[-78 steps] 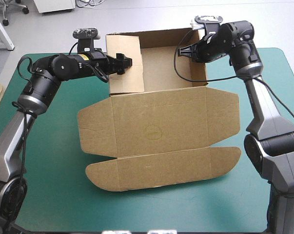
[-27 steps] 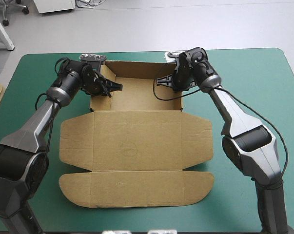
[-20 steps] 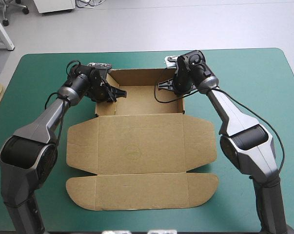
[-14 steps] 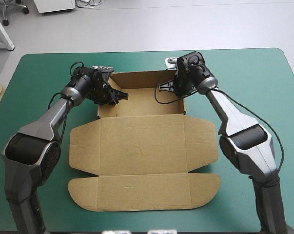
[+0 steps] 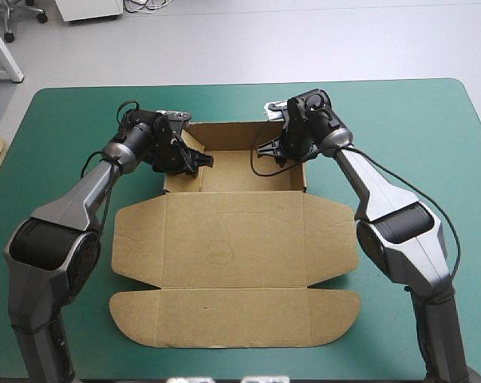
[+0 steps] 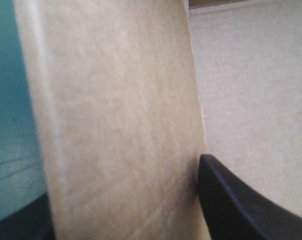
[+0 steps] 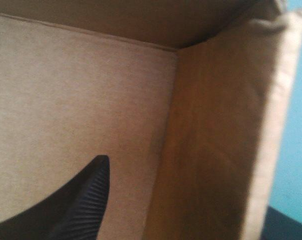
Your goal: Fold the box
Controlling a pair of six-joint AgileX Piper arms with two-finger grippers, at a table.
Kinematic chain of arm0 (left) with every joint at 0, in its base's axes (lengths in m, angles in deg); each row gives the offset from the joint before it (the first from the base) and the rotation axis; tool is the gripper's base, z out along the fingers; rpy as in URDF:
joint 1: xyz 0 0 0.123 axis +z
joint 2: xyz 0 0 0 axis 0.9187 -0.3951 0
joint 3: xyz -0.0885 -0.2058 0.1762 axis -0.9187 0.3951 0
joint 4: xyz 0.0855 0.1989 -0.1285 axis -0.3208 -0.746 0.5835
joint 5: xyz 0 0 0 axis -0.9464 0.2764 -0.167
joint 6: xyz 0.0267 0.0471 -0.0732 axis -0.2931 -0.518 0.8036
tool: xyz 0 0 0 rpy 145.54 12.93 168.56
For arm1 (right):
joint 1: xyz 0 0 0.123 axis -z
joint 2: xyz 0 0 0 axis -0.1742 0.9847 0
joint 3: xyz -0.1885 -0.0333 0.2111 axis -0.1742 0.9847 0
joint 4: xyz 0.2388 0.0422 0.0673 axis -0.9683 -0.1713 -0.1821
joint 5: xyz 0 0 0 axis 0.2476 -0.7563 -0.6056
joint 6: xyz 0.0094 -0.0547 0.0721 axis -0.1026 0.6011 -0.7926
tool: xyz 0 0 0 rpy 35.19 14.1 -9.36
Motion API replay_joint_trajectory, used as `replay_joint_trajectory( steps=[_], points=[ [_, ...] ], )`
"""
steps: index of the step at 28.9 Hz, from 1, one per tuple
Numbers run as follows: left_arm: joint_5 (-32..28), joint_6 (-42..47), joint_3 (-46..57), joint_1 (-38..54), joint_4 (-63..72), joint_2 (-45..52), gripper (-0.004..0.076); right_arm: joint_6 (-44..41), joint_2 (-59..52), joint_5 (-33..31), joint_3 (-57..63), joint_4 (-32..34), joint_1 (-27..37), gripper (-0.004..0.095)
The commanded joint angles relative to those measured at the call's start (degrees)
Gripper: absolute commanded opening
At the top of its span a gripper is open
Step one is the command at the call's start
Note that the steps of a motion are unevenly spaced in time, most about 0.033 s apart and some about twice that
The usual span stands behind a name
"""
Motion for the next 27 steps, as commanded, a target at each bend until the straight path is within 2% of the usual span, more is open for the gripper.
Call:
replay_joint_trajectory(
  steps=[1, 5, 13, 24, 27],
  points=[
    [-0.6, -0.2, -1.8, -0.4, 1.1, 3.5, 0.0446, 0.9, -3.4, -0.8, -0.9, 0.1, 0.3, 0.0605],
    [0.6, -0.3, -2.2, -0.4, -0.3, 3.7, 0.0447, 0.9, -4.2, -0.8, -1.1, 0.9, 0.3, 0.0605],
    [1.7, -0.3, -7.7, -0.4, -2.7, 6.3, 0.0447, 0.9, -8.5, -0.8, -2.1, 6.5, 0.4, 0.0605],
    [11.3, -0.6, -21.2, -0.4, -7.4, 6.9, 0.0446, 2.7, -15.4, -0.8, -4.7, 8.0, 1.9, 0.0604],
    [13.0, -2.9, -22.3, -0.4, -7.4, 9.2, 0.0404, 4.5, -19.1, -0.8, -3.8, 8.4, 1.9, 0.0565]
  ],
)
